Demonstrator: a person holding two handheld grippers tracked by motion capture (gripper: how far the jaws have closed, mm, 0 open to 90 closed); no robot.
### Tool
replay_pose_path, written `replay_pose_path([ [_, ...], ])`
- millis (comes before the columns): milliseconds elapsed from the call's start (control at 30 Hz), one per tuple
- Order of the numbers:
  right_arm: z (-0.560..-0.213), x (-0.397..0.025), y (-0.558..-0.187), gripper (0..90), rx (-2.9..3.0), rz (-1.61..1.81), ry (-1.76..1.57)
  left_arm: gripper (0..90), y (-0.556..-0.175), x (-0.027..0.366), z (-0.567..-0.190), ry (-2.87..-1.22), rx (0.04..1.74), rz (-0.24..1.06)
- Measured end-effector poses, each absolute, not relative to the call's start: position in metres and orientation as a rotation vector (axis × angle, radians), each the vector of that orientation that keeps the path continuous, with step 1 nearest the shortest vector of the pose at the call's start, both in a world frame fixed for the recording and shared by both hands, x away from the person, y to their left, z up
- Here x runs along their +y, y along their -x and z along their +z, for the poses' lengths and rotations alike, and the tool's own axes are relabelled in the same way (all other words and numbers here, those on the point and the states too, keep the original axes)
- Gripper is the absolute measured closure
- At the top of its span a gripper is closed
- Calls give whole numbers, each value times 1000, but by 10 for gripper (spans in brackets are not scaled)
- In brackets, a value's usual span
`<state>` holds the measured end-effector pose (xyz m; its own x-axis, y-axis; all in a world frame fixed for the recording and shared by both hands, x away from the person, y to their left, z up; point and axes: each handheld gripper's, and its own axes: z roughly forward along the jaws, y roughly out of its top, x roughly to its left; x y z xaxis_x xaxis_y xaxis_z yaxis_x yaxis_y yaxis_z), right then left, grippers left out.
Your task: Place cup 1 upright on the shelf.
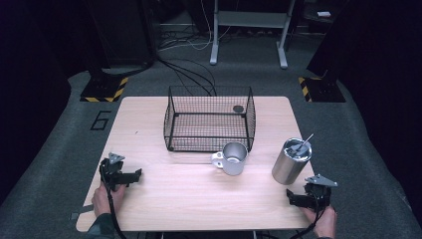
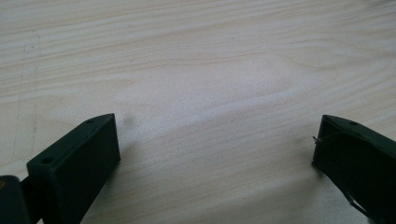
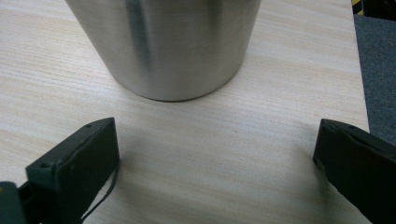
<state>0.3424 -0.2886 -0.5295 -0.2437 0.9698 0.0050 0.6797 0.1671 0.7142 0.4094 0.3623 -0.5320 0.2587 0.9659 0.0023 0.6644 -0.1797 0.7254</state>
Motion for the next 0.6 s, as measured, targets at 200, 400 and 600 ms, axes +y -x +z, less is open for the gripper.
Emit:
replay_pose_path([
  [200,-529,-290,-341,0,1995,826,-1563,4,-409,362,-532,-1923,1475,636],
  [400,-524,-291,-335,0,1980,811,-1597,3,-409,362,-532,-1920,1477,634],
  [600,-512,-290,-323,0,1975,861,-1589,3,-409,362,-532,-1922,1476,636],
])
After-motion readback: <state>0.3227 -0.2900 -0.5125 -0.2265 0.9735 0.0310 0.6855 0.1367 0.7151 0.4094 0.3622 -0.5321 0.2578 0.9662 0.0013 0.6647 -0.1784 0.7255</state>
